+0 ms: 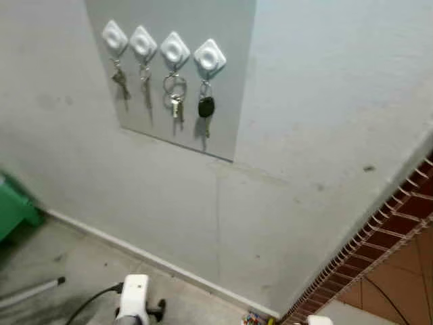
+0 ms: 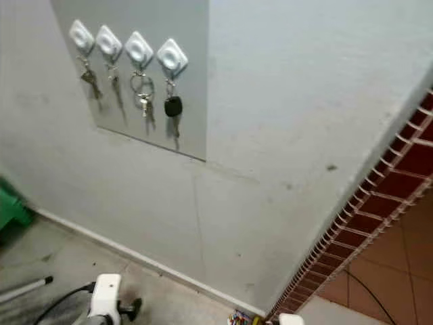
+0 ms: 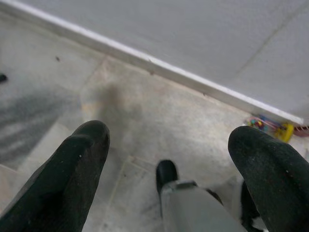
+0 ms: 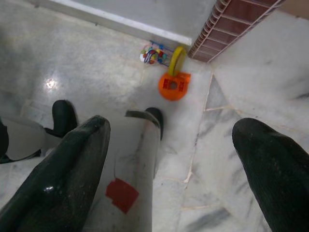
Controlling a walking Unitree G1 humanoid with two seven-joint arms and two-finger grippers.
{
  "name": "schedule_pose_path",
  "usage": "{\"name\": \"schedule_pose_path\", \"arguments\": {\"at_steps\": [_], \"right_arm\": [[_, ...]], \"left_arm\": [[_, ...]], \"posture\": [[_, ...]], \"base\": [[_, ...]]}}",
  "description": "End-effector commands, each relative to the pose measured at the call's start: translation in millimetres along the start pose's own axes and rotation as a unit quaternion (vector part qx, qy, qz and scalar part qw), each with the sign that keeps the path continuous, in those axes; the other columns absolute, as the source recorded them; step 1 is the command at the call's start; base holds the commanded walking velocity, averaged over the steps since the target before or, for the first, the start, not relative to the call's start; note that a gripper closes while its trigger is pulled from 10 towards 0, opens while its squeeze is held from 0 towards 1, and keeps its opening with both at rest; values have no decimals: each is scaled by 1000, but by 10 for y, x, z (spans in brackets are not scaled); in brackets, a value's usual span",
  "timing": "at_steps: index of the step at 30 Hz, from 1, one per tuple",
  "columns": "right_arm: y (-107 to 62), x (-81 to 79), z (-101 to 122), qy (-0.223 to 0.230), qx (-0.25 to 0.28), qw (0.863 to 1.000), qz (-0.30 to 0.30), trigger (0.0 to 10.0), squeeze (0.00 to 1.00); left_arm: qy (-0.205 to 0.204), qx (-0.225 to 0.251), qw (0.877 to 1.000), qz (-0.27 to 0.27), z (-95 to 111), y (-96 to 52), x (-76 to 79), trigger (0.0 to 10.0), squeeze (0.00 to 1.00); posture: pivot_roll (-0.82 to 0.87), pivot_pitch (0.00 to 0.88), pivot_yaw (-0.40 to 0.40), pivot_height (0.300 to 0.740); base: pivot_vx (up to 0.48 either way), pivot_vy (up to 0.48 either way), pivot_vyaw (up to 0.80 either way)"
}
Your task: Hang keys on a hook
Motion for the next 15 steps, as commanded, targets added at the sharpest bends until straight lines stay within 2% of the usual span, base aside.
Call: {"name": "schedule_pose_path", "arguments": {"at_steps": [1, 9, 15], "right_arm": [[-26, 44, -145, 7, -20, 1000, -3, 10000, 0], [-27, 52, -154, 11, -22, 1000, -5, 10000, 0], [-26, 54, -154, 9, -23, 1000, -6, 10000, 0]], "left_arm": [[1, -8, 1000, -7, -61, 1, 68, 10000, 0], [-2, -7, 1000, -6, -53, 3, 71, 10000, 0], [-3, -8, 1000, -5, -58, 2, 70, 10000, 0]], "posture": [[-63, 0, 17, 740], [-61, 0, 17, 740], [-62, 0, 17, 740]], "base": [[0, 0, 0], [0, 0, 0], [0, 0, -750]]}}
Point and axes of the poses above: a point about 5 cm out from each wrist's last joint towards the gripper, its own y axis pointing out of the wrist towards the gripper, its own z axis along the axis of the wrist's last joint, x = y × z, the point moved 6 cm from there along y, pointing out of the wrist towards the gripper, and after that the axes turned 12 degrees about -y, right-handed, at the moved point
